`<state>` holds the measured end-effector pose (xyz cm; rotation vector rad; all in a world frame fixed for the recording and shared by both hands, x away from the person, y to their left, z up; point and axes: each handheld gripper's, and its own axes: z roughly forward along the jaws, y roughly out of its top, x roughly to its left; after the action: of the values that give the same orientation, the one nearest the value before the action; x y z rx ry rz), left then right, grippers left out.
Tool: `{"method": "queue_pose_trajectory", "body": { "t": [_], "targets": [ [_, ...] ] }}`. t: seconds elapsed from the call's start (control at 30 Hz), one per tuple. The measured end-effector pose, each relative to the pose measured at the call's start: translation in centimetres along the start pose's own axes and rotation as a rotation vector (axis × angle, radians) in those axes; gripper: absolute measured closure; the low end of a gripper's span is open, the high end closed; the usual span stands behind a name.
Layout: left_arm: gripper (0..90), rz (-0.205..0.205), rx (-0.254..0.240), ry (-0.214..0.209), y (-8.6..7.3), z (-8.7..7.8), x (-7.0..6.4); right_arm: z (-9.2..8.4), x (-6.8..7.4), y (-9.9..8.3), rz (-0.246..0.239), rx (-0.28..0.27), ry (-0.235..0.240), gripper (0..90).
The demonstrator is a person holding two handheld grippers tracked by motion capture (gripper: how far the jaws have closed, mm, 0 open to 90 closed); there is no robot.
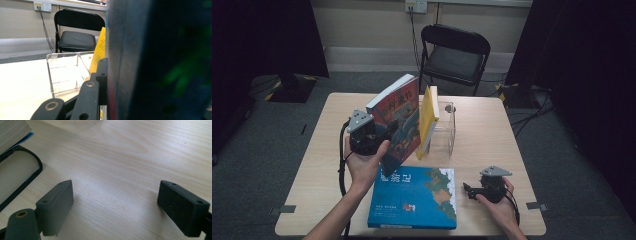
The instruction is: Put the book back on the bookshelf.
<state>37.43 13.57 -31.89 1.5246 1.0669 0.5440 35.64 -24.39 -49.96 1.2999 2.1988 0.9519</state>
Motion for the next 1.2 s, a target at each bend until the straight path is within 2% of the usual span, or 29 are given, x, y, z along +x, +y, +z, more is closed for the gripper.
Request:
{"method": "queue_pose_trajectory", "body": {
  "t": [0.13, 0.2, 0.33, 0.5, 0.73, 0.87, 0.97, 1.03, 1.2],
  "targets": [
    [74.8, 0.022, -0.004, 0.014, 0.1, 0.8, -0.3, 0.0, 0.0, 0.0, 0.0, 0.0, 0.001, 13.3],
    [74.8, 0.011, -0.001, 0.01, 0.1, 1.3, -0.3, 0.0, 0.0, 0.0, 0.0, 0.0, 0.001, 13.3],
    [74.8, 0.028, -0.004, 0.021, 0.1, 2.0, -0.6, 0.0, 0.0, 0.0, 0.0, 0.0, 0.0, 13.3],
    [74.8, 0.021, -0.008, 0.031, 0.1, 2.8, -0.6, 0.0, 0.0, 0.0, 0.0, 0.0, 0.001, 13.3],
    [74.8, 0.025, 0.001, 0.072, -0.5, 4.2, -0.6, 0.0, 0.0, 0.0, 0.0, 0.0, 0.001, 13.3],
    [74.7, 0.015, 0.004, 0.082, -0.6, 4.9, -0.4, 0.0, 0.0, 0.0, 0.0, 0.0, 0.001, 13.3],
    [74.8, 0.033, 0.005, 0.095, -0.8, 5.4, -0.5, 0.0, 0.0, 0.0, 0.0, 0.0, 0.001, 13.3],
    [74.7, 0.021, -0.002, 0.103, -0.9, 5.8, -0.6, 0.0, 0.0, 0.0, 0.0, 0.0, 0.001, 13.3],
    [74.7, 0.031, 0.004, 0.138, -1.5, 7.0, -0.7, 0.0, 0.0, 0.0, 0.0, 0.0, 0.001, 13.3]
  ]
}}
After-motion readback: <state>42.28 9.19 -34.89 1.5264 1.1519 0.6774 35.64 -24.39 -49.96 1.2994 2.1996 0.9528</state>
